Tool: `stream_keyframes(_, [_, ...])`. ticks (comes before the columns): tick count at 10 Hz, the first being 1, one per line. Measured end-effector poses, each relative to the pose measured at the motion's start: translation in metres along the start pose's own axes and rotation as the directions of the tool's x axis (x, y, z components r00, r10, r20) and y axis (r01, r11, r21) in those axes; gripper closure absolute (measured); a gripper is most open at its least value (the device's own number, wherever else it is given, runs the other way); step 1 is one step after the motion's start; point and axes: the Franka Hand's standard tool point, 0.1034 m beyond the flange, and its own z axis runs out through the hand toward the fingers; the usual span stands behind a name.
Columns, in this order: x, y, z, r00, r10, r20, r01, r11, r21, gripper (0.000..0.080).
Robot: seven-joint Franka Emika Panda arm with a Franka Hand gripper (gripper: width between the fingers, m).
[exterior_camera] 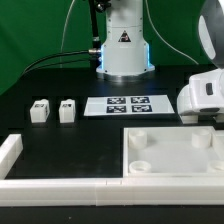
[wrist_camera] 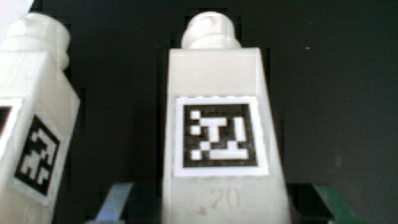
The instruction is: Assemble one leg
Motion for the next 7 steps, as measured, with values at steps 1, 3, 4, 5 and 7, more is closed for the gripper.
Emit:
stream_keyframes(1, [-0.001,0.001,-0.002,1.000,-0.001,-0.002,0.001,1.000,0.001,0.0508])
stream_keyframes(3, [-0.007,0.004,-0.010,1.000,-0.010,0.007,0.010,1.000,0.000,0.0508])
stream_keyframes(4, [-0.015,0.009,-0.018,1.000,-0.014,0.020,0.014,1.000,0.000,0.0508])
stream_keyframes(5, [-0.027,0.015,-0.028,0.999,-0.016,0.042,0.016,1.000,-0.002,0.0507])
stream_keyframes(7, [-0.038,0.024,-0.048,0.999,-0.013,0.052,0.013,1.000,0.002,0.0506])
